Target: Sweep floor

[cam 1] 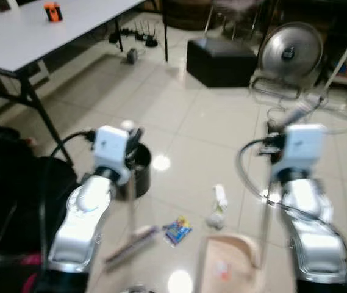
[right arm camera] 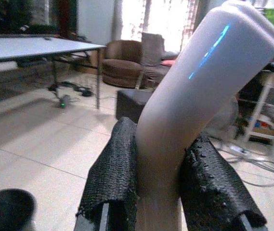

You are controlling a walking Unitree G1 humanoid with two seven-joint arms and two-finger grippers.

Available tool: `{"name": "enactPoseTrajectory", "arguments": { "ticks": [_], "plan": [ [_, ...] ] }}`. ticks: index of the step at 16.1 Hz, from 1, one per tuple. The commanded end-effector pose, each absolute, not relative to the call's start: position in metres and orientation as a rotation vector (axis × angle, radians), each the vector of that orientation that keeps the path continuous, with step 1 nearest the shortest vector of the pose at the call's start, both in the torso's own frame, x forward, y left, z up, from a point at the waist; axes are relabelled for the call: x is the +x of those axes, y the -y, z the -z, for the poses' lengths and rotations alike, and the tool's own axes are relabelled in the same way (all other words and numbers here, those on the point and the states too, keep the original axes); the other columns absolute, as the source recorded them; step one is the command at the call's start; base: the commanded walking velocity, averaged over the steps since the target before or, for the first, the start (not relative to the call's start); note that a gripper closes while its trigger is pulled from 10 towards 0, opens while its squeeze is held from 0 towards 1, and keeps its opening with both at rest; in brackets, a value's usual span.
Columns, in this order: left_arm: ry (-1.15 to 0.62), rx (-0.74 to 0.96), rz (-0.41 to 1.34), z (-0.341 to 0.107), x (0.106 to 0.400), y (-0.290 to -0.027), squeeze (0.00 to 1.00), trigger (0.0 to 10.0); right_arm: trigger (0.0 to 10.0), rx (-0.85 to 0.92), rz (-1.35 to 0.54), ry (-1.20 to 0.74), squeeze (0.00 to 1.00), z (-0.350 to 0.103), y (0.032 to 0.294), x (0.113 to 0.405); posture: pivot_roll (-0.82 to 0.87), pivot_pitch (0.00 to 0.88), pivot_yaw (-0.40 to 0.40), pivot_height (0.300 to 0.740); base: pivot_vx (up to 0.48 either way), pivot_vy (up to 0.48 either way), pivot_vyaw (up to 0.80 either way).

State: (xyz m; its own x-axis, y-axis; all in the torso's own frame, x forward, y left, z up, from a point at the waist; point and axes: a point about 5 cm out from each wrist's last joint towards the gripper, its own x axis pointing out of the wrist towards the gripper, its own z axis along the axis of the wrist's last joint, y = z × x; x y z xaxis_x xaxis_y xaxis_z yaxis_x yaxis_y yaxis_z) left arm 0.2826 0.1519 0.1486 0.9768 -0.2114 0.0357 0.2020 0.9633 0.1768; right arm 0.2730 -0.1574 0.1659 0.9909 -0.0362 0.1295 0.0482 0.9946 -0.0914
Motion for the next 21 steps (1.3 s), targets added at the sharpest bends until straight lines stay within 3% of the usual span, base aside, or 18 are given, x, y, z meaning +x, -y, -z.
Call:
{"name": "enactPoseTrajectory", "arguments": {
  "ticks": [1, 6, 21],
  "plan": [
    [0.097, 0.188, 0.218, -0.158, 0.2844, -0.1486, 0.0, 10.0, 10.0, -0.081, 0.065, 0.164, 0.0, -0.1742, 0.1644, 0.2712, -0.02, 0.049, 0.041, 0.74, 0.36, 0.0, 0.0],
    [0.097, 0.19, 0.221, -0.159, 0.2864, -0.1496, 0.0, 10.0, 10.0, -0.064, 0.064, 0.161, 0.0, -0.1736, 0.1631, 0.2715, -0.02, 0.053, 0.047, 0.74, 0.364, 0.0, -0.46],
    [0.09, 0.206, 0.203, -0.1592, 0.2907, -0.154, 0.0, 10.0, 10.0, -0.097, 0.055, 0.202, 0.0, -0.1757, 0.1552, 0.2804, -0.01, 0.077, 0.061, 0.74, 0.305, 0.0, 0.0]
  ]
}}
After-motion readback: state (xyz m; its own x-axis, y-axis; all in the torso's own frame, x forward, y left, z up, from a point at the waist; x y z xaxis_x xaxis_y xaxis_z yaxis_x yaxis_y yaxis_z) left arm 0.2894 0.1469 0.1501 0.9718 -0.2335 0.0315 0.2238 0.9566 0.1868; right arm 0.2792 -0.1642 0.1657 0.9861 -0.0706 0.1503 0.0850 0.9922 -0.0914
